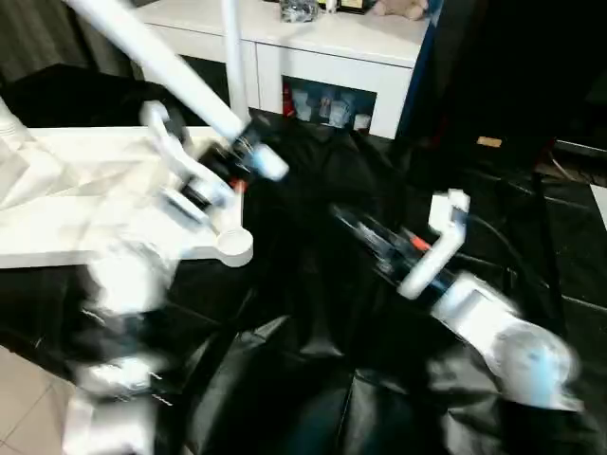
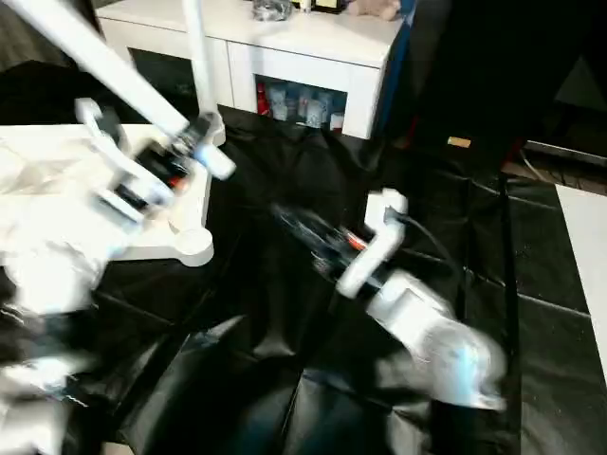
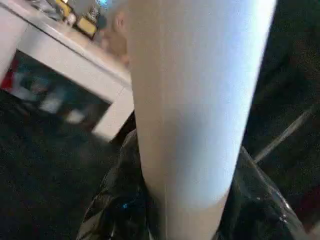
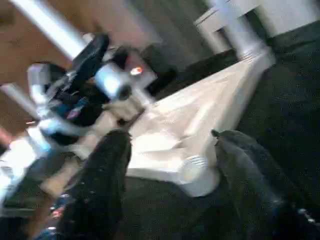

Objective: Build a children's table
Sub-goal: Pick table leg

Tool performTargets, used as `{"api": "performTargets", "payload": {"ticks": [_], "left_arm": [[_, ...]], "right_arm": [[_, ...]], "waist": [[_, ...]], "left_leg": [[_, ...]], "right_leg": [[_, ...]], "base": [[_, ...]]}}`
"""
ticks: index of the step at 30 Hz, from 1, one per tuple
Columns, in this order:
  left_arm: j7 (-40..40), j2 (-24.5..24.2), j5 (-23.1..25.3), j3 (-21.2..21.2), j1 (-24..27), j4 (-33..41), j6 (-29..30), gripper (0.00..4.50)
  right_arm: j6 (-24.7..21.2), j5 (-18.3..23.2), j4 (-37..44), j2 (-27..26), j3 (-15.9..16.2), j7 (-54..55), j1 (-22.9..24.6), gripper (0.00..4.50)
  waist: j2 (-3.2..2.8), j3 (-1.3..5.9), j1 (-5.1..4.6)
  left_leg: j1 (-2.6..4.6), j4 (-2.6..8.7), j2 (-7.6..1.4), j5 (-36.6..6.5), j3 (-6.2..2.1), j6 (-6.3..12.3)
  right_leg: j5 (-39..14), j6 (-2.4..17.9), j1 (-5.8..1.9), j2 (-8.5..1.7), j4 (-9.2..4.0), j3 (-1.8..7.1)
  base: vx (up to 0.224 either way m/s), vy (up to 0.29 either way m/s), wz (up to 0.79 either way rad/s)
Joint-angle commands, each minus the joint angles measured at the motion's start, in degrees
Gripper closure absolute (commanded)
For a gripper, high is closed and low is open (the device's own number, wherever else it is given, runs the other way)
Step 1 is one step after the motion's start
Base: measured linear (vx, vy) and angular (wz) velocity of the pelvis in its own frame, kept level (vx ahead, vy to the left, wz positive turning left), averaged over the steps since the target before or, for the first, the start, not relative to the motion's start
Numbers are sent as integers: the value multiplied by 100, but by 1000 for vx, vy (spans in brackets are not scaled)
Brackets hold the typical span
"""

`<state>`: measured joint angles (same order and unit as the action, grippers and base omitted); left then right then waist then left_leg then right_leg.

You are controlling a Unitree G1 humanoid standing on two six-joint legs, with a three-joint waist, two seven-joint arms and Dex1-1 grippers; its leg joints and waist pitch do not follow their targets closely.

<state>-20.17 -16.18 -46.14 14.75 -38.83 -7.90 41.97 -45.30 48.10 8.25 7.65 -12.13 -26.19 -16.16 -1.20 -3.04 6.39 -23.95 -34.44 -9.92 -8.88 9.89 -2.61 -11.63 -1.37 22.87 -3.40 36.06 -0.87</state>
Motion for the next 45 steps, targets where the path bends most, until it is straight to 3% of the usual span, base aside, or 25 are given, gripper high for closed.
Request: {"api": "performTargets", "payload": {"ticks": [1, 2, 3, 4, 6, 11, 14, 17, 18, 20, 22, 25, 28, 30, 31, 37, 42, 44, 45], "left_arm": [[-370, -213, 365, -534, -87, 15, 235, 306], [-630, -571, 569, -965, -100, 51, 472, 306], [-680, -635, 604, -1047, -102, 57, 513, 306], [-836, -823, 704, -1300, -107, 72, 641, 306], [-998, -899, 611, -1419, -91, 124, 863, 307], [-1432, -1020, 403, -1591, -88, 246, 1230, 307], [-1913, -1260, 270, -1868, -47, 353, 1583, 307], [-2052, -1319, 272, -1950, -49, 342, 1624, 307], [-2368, -1438, 308, -2151, -69, 357, 1705, 307], [-2629, -1510, 260, -2269, -81, 423, 1817, 307], [-2680, -1517, 226, -2273, -84, 448, 1867, 307], [-2948, -1627, 271, -2439, -92, 527, 1915, 307], [-3260, -1688, 241, -2639, -88, 599, 2007, 307], [-3343, -1689, 242, -2679, -98, 590, 2040, 307], [-3458, -1696, 274, -2753, -110, 577, 2054, 307], [-3756, -1662, 287, -2898, -185, 458, 2131, 307], [-4033, -1605, 376, -3047, -311, 235, 2125, 307], [-4076, -1595, 393, -3079, -324, 218, 2121, 307], [-4112, -1590, 416, -3116, -329, 211, 2108, 307]], "right_arm": [[368, -344, -41, 112, -10, 105, -297, 103], [1160, -1356, -113, 512, 472, 87, -564, 103], [1362, -1615, -131, 611, 605, 85, -617, 96], [2129, -2595, -210, 984, 1117, 107, -787, 91], [3060, -3538, -298, 1366, 1601, 22, -1003, 64], [4194, -4581, -601, 1795, 1970, 74, -1589, 22], [5221, -5737, -1108, 2294, 2523, 330, -2105, 5], [5441, -6004, -1307, 2384, 2664, 481, -2252, 0], [6022, -6727, -1870, 2576, 2961, 979, -2631, 0], [6439, -7357, -2384, 2705, 3148, 1528, -2992, 0], [6531, -7545, -2516, 2731, 3175, 1717, -3084, 0], [7153, -8032, -3228, 2785, 3268, 2266, -3520, 0], [7587, -8762, -3931, 2848, 3622, 3128, -4038, 0], [7745, -8919, -4130, 2841, 3702, 3417, -4174, 0], [7880, -9198, -4316, 2836, 3825, 3777, -4322, 0], [8151, -9871, -4906, 2746, 4133, 4615, -4718, 0], [8300, -10594, -5679, 2623, 4639, 5592, -5199, 0], [8319, -10656, -5781, 2594, 4682, 5678, -5265, 0], [8305, -10722, -5876, 2562, 4729, 5754, -5326, 0]], "waist": [[-150, 416, -5], [-117, 410, -22], [-139, 411, 4], [-128, 408, -5], [-148, 401, 11], [-139, 412, -58], [-176, 414, -85], [-171, 411, -138], [-168, 417, -128], [-187, 416, -157], [-183, 394, -164], [-196, 409, -186], [-197, 402, -211], [-206, 404, -229], [-223, 399, -229], [-222, 401, -295], [-230, 371, -393], [-221, 368, -413], [-247, 370, -421]], "left_leg": [[254, 446, -208, -1375, -133, -627], [256, 445, -209, -1436, -124, -645], [261, 442, -221, -1426, -136, -751], [255, 433, -210, -1413, -112, -760], [246, 396, -208, -1392, -89, -781], [197, 373, -180, -1167, -83, -437], [222, 349, -181, -1210, -77, -396], [215, 327, -161, -1215, -69, -265], [225, 318, -170, -1172, -70, -256], [233, 305, -147, -1207, -60, -303], [253, 301, -145, -1393, -51, -306], [237, 295, -146, -1366, -66, -325], [232, 279, -125, -1361, -57, -319], [240, 265, -119, -1428, -51, -348], [241, 266, -115, -1452, -55, -338], [222, 256, -99, -1433, -59, -345], [228, 250, -78, -1700, -64, -408], [237, 252, -82, -1823, -65, -400], [230, 252, -82, -1804, -69, -387]], "right_leg": [[-876, 522, -169, -348, -425, 135], [-1009, 560, -165, -347, -436, 135], [-1210, 497, -146, -349, -434, 126], [-1241, 491, -150, -351, -437, 143], [-1459, 536, -130, -392, -440, 168], [-972, 889, -188, -329, -399, 147], [-886, 1026, -165, -317, -374, 141], [-758, 1147, -192, -305, -382, 143], [-716, 1187, -186, -316, -378, 140], [-756, 1264, -180, -296, -369, 128], [-919, 1227, -187, -290, -393, 143], [-814, 1181, -190, -285, -369, 130], [-670, 1201, -199, -252, -348, 122], [-678, 1180, -196, -248, -345, 128], [-662, 1167, -200, -242, -345, 128], [-502, 1166, -222, -231, -325, 122], [-843, 1175, -195, -223, -349, 117], [-931, 1148, -203, -219, -357, 119], [-897, 1137, -206, -217, -348, 117]], "base": [[0, 0, 0], [0, 0, 0], [0, 0, 0], [0, 0, 0], [0, 0, 0], [0, 0, 0], [0, 0, 0], [0, 0, 0], [0, 0, 0], [0, 0, 0], [0, 0, 0], [0, 0, 0], [0, 0, 0], [0, 0, 0], [0, 0, 0], [0, 0, 0], [0, 0, 0], [0, 0, 0], [0, 0, 0]]}}
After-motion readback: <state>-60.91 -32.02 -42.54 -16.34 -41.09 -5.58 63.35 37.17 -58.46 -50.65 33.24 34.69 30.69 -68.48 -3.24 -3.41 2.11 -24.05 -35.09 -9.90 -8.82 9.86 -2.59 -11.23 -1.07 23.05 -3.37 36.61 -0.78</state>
